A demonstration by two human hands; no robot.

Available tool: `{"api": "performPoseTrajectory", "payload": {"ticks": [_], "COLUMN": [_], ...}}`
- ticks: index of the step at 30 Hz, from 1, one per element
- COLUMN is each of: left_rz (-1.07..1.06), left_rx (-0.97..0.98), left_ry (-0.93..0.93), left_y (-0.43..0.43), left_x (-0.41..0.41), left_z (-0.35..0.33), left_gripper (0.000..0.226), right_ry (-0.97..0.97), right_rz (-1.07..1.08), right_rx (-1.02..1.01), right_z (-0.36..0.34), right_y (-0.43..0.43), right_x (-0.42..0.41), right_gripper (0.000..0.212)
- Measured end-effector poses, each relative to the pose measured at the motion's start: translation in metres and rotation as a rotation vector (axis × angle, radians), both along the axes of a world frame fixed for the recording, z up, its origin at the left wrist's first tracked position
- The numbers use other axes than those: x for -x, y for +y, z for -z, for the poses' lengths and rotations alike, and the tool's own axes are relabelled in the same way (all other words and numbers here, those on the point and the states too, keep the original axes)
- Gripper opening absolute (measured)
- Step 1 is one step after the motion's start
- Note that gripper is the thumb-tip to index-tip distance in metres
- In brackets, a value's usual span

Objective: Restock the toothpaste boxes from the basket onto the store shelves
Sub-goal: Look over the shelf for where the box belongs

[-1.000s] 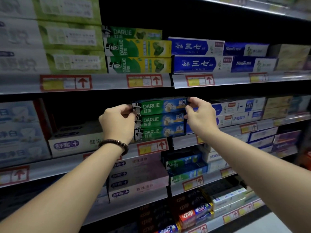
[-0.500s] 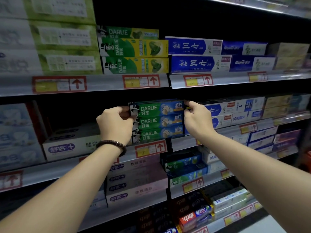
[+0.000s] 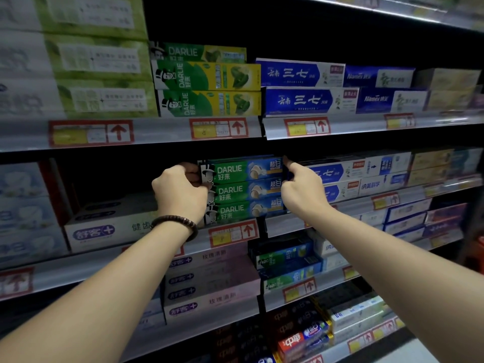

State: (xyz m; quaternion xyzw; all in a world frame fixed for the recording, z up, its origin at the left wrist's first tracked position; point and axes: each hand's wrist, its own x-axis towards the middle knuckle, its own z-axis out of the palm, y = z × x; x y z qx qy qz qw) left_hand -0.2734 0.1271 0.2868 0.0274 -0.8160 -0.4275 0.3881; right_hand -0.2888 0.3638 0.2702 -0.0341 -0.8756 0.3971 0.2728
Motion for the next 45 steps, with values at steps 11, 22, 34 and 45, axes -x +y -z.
{"api": "performPoseTrajectory", "payload": {"ticks": [11, 22, 34, 45], "left_rz": [-0.019, -0.023, 0.112, 0.197], "left_rx": [0.031, 0.016, -0.004, -0.042], "left_ry": [0.016, 0.015, -0.022, -0.187], "left_y": [0.0, -0.002, -0.013, -0.042], "left_x": [-0.002, -0.009, -0.057, -0.125], "left_z": [0.002, -0.002, 0.01, 0.034], "left_gripper": [0.024, 0.029, 0.015, 0.012], "right_ry": [-0.001, 0.124, 0.041, -0.052], "right_rz": [-0.018, 0.004, -0.074, -0.18], "right_rx": [-0.004, 0.005, 0.125, 0.325], "right_z": [-0.003, -0.004, 0.013, 0.031], "right_y": [-0.001, 0.0, -0.024, -0.06], "right_x": [-0.007, -0.025, -0.08, -0.137], "right_gripper": [0.071, 0.042, 0.022, 0.005]}}
